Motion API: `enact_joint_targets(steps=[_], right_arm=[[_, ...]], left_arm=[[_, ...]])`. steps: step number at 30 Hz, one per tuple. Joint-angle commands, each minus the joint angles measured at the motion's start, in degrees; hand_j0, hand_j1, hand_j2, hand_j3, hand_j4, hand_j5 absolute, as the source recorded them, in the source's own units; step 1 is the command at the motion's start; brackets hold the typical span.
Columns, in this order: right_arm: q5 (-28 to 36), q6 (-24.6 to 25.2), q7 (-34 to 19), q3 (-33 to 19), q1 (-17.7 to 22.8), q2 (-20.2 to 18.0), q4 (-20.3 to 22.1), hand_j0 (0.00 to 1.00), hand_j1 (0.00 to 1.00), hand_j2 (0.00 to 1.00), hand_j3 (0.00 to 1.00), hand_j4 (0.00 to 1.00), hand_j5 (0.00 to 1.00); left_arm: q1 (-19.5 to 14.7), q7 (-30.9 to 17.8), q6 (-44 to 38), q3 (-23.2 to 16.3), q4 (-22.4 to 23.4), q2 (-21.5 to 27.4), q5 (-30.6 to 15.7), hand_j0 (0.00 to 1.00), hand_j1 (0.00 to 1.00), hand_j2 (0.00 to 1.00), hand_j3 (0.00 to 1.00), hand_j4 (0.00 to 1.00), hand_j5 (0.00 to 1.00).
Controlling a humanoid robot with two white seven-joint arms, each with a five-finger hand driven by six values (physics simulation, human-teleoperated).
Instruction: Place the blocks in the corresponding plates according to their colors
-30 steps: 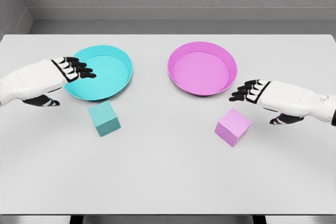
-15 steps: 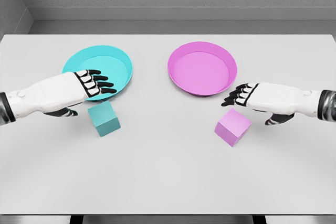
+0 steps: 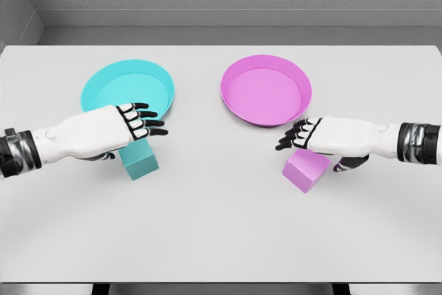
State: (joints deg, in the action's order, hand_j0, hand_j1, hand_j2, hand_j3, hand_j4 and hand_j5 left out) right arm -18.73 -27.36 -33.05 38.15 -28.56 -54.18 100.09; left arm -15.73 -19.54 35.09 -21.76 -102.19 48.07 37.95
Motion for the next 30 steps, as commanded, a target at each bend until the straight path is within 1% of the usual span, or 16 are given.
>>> enact_joint_targets(steps=[1,5,10,12,17,18,19,20,22,26,27,29,30], right_arm=[[0.2,0.1,0.1,0.7,0.0,0.0,-0.1,1.00,1.00,1.00,1.00,1.00,1.00],[0.2,0.1,0.1,1.6,0.2,0.0,-0.2,1.00,1.00,1.00,1.00,1.00,1.00],[0.2,0.1,0.1,2.4,0.3,0.0,-1.0,1.00,1.00,1.00,1.00,1.00,1.00],[0.2,0.1,0.1,2.4,0.3,0.0,-1.0,1.00,1.00,1.00,1.00,1.00,1.00],[0.1,0.1,0.1,2.9,0.3,0.0,-1.0,1.00,1.00,1.00,1.00,1.00,1.00],[0.0,0.1,0.0,2.9,0.2,0.0,-1.0,0.96,0.96,0.96,0.96,0.96,0.96],[-0.1,0.1,0.0,2.8,0.2,0.0,-1.0,0.86,0.86,0.86,0.86,0.86,0.86],[-0.2,0.1,0.0,2.9,0.2,0.0,-1.0,0.83,0.83,0.83,0.83,0.83,0.83],[-0.2,0.1,0.0,2.9,0.2,0.0,-1.0,0.82,0.82,0.82,0.82,0.82,0.82],[-0.2,0.1,0.0,3.0,0.3,0.0,-1.0,0.82,0.82,0.82,0.82,0.82,0.82],[-0.2,0.1,0.0,2.9,0.3,0.0,-1.0,0.78,0.78,0.78,0.78,0.78,0.78],[-0.3,0.1,0.0,3.0,0.3,0.0,-1.0,0.77,0.77,0.77,0.77,0.77,0.77],[-0.3,0.1,0.0,3.0,0.3,0.0,-1.0,0.74,0.74,0.74,0.74,0.74,0.74]], left_arm=[[0.0,0.0,-0.1,-0.1,-0.1,-0.2,0.7,1.00,1.00,1.00,1.00,1.00,1.00],[0.2,0.0,-0.1,-0.1,-0.1,-0.3,4.1,1.00,1.00,1.00,1.00,1.00,1.00],[0.4,-0.1,-0.1,-0.2,-0.1,-0.7,5.9,1.00,1.00,1.00,1.00,1.00,1.00],[0.4,-0.1,-0.1,-0.5,-0.1,-2.3,6.2,1.00,1.00,1.00,1.00,1.00,1.00],[0.6,-0.1,-0.1,-1.2,-0.1,-2.4,7.8,1.00,1.00,1.00,1.00,1.00,1.00],[0.7,-0.1,-0.1,-1.2,-0.1,-2.4,8.5,1.00,1.00,1.00,1.00,1.00,1.00],[0.7,-0.1,-0.1,-1.4,-0.1,-2.5,9.0,1.00,1.00,1.00,1.00,1.00,1.00],[0.7,-0.1,-0.1,-1.5,-0.1,-2.4,9.2,1.00,1.00,1.00,1.00,1.00,1.00],[0.8,-0.1,-0.1,-1.8,-0.1,-2.4,10.7,1.00,1.00,1.00,1.00,1.00,1.00],[1.1,-0.1,-0.1,-1.9,-0.1,-2.4,11.0,1.00,1.00,1.00,1.00,1.00,1.00],[1.1,-0.1,-0.1,-1.9,-0.1,-2.4,11.0,1.00,1.00,1.00,1.00,1.00,1.00],[1.1,-0.1,-0.1,-1.9,-0.1,-2.4,11.1,1.00,1.00,1.00,1.00,1.00,1.00],[1.1,-0.1,-0.1,-2.2,-0.1,-2.4,11.1,1.00,1.00,1.00,1.00,1.00,1.00]])
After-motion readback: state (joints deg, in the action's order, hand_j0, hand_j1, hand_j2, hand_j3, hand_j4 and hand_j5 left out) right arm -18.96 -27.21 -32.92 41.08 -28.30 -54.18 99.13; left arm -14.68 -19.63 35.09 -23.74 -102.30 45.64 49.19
